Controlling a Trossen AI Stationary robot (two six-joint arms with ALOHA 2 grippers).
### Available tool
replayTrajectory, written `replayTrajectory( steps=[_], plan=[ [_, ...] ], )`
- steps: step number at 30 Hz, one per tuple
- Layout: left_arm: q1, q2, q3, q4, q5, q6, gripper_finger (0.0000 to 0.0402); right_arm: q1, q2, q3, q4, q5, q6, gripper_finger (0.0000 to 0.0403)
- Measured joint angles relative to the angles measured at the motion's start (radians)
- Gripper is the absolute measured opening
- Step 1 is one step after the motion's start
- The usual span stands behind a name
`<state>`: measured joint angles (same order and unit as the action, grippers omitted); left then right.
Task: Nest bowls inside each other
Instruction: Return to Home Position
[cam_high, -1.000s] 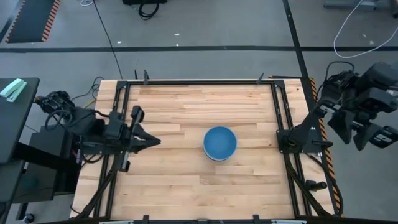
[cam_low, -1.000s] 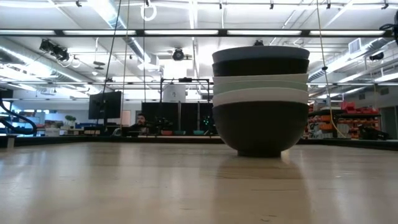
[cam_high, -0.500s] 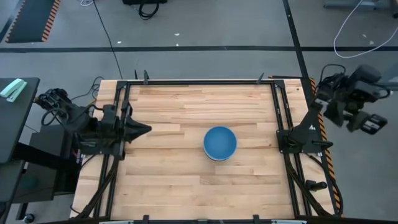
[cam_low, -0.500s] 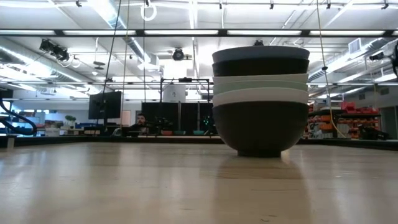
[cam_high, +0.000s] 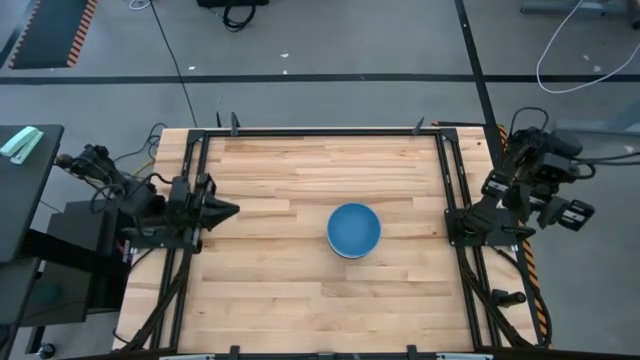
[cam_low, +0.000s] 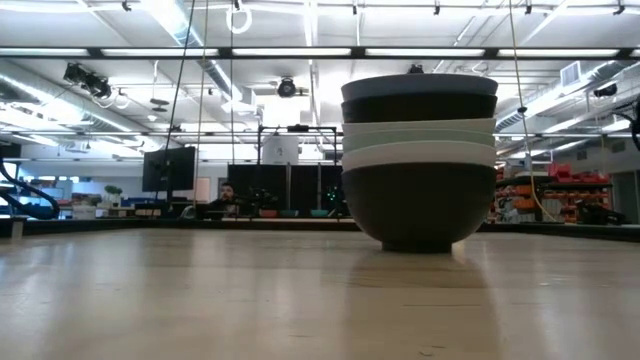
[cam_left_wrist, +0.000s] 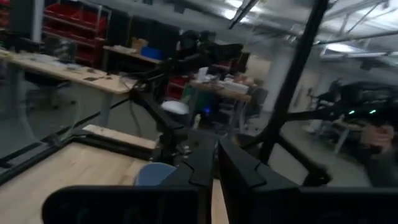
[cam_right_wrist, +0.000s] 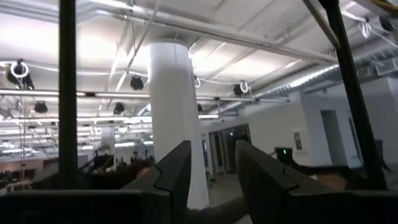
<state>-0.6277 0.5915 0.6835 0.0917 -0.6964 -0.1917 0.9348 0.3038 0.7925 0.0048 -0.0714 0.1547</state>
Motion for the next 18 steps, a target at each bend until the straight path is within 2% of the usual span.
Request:
replayTrajectory(
  steps=[2,9,13,18],
  plan=[
    [0.0,-0.028,-0.058,0.065,0.047,0.011,0.0025,0.0,-0.001,-0.025,0.043,-0.003,0.003,0.0133],
    [-0.001,-0.099,-0.213,0.29,0.347,0.115,0.0018,0.0,0.0,-0.159,0.203,-0.052,0.024,0.0133],
    [-0.001,-0.159,-0.285,0.326,0.408,0.124,0.0024,0.0,0.002,-0.223,0.265,-0.101,0.024,0.0133],
    [-0.001,-0.235,-0.374,0.32,0.426,0.106,0.0031,0.0,0.001,-0.282,0.325,-0.129,-0.009,0.0133]
  ],
)
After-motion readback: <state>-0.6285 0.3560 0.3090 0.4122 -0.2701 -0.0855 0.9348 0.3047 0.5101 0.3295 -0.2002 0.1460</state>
